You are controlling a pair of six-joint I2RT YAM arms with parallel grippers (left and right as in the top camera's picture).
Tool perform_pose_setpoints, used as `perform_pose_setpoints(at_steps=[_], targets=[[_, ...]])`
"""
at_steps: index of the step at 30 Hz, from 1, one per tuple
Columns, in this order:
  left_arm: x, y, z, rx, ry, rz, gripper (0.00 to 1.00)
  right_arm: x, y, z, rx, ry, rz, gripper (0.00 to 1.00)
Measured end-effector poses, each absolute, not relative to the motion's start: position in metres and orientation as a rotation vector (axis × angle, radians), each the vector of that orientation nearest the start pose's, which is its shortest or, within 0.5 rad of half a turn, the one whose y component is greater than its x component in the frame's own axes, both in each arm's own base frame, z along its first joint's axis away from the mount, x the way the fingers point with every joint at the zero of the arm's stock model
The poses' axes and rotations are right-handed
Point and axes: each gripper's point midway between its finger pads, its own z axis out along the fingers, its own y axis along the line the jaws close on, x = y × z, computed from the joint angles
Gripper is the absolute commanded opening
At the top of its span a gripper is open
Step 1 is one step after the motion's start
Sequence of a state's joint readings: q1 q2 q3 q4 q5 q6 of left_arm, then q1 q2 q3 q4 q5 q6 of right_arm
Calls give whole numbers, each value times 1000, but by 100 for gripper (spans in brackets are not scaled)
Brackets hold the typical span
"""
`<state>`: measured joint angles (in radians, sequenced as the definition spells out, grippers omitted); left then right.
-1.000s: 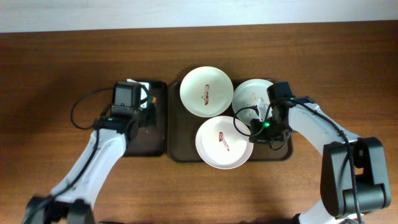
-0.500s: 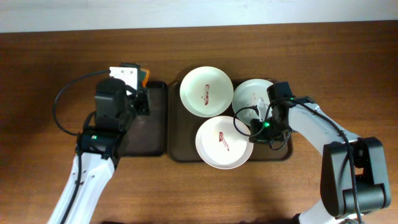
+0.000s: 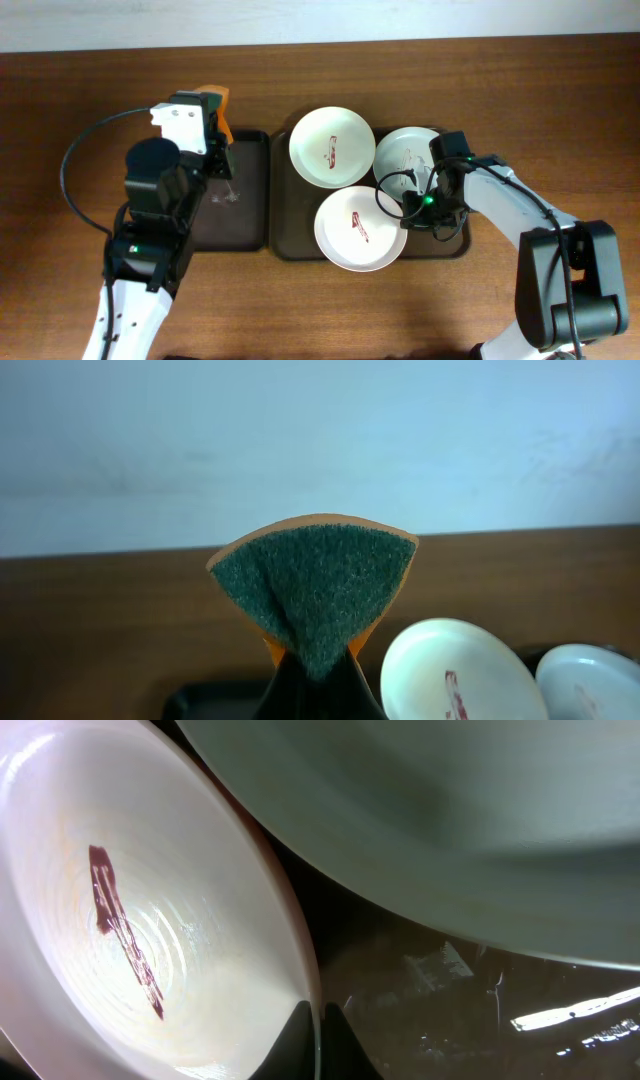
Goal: Clean dirty plates on tray and stack at the side
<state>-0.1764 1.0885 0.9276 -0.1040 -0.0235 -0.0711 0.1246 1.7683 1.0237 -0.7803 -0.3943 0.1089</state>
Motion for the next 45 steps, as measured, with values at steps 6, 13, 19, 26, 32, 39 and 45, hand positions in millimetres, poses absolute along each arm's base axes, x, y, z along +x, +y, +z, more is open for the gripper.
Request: perform_pose_setpoints(at_steps=[6,13,19,26,32,39,45], targets=[[371,-62,331,75,1748,-161,0,293,103,18,-38,3081,619,4],[362,-61,346,72,1706,-164,0,293,103,18,-38,3081,619,4],[353,-59,364,69,1647,-170,0,293,103,18,-38,3081,619,4],[348,-58,374,67,1614,-172,0,293,103,18,-37,3081,619,4],[348,-58,374,67,1614,-172,0,293,103,18,-38,3081,619,4],[352,-59,367,68,1639,-170,0,293,103,18,-38,3081,619,4],[369,-62,330,75,1757,-160,0,293,103,18,-38,3081,619,4]])
